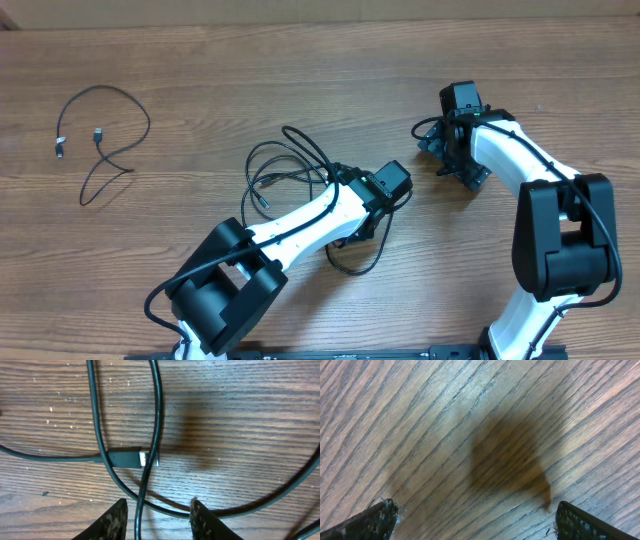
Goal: Untangle cables
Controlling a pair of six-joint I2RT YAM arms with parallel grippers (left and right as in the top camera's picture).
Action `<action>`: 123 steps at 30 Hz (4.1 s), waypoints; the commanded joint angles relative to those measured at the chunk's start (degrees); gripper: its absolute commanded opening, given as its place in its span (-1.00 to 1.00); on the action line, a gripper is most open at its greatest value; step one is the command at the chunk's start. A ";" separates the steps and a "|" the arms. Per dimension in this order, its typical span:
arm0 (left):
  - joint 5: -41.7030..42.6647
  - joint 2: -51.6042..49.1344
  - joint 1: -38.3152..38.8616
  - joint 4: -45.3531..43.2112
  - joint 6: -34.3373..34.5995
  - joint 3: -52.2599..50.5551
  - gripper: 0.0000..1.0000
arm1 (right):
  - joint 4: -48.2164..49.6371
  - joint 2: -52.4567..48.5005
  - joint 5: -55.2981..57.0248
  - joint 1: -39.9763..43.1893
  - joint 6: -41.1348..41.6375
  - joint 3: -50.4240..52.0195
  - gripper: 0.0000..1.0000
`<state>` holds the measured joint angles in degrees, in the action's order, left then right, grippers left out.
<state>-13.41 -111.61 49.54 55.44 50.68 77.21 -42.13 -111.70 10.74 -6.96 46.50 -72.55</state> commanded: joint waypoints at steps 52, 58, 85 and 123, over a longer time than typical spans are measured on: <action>12.98 0.24 -21.62 -15.19 -6.93 -0.26 -0.60 | 0.11 0.63 0.48 0.07 0.17 0.20 1.00; 12.98 -2.21 -20.65 -18.40 -5.81 -0.26 -0.58 | 0.11 0.63 0.50 0.07 0.17 0.20 1.00; 13.27 -6.14 -20.59 -23.96 -0.92 -0.26 -0.85 | 0.11 0.63 0.50 0.07 0.17 0.20 1.00; 33.31 6.08 -22.88 -9.94 -50.31 4.39 -0.92 | 0.11 0.63 0.50 0.07 0.17 0.20 1.00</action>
<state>14.76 -106.39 26.74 44.07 3.81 80.84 -42.13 -111.70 10.74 -6.94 46.46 -72.55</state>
